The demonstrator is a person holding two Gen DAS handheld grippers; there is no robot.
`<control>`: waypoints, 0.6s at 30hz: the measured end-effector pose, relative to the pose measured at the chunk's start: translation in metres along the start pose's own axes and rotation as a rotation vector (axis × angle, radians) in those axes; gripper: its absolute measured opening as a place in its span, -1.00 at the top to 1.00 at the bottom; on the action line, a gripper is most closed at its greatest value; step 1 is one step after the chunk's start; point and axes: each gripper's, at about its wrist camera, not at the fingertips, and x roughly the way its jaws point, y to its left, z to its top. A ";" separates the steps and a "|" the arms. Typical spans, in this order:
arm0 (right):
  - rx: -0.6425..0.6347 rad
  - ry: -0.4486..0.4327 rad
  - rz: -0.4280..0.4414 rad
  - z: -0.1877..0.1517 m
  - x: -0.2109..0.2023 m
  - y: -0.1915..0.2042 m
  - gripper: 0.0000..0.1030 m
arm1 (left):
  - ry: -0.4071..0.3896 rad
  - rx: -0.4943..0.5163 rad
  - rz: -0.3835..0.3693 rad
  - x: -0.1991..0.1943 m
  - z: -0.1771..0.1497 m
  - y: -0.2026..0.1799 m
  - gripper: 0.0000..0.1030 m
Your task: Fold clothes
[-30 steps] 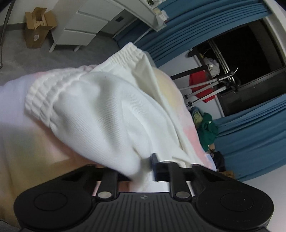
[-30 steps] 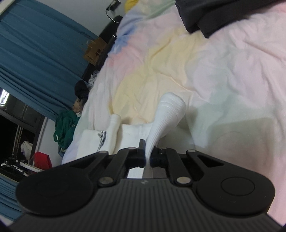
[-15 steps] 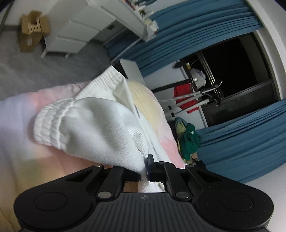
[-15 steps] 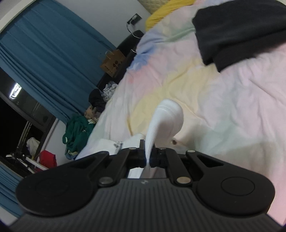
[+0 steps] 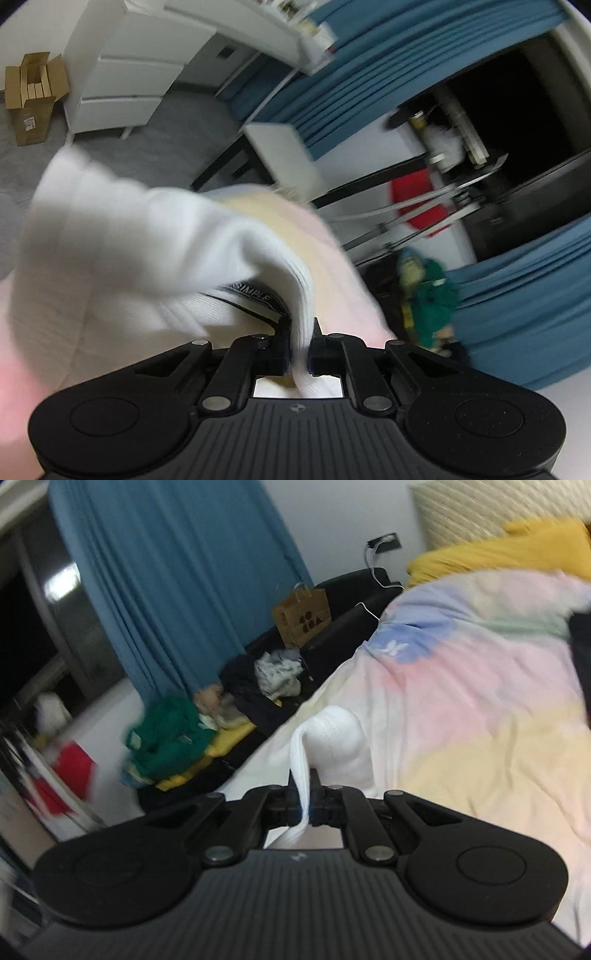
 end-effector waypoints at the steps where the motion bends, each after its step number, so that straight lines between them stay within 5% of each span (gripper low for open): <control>1: -0.030 0.008 -0.026 -0.005 0.021 0.011 0.89 | 0.006 0.023 0.025 0.023 0.008 -0.006 0.81; 8: -0.138 0.131 -0.137 -0.069 0.143 0.033 0.89 | 0.045 0.192 0.162 0.130 0.021 -0.024 0.80; 15: -0.244 0.169 -0.079 -0.080 0.161 0.035 0.75 | 0.025 0.302 0.146 0.132 0.009 -0.018 0.71; 18: -0.228 0.195 0.022 -0.066 0.140 0.021 0.45 | -0.022 0.343 0.107 0.107 0.001 -0.023 0.11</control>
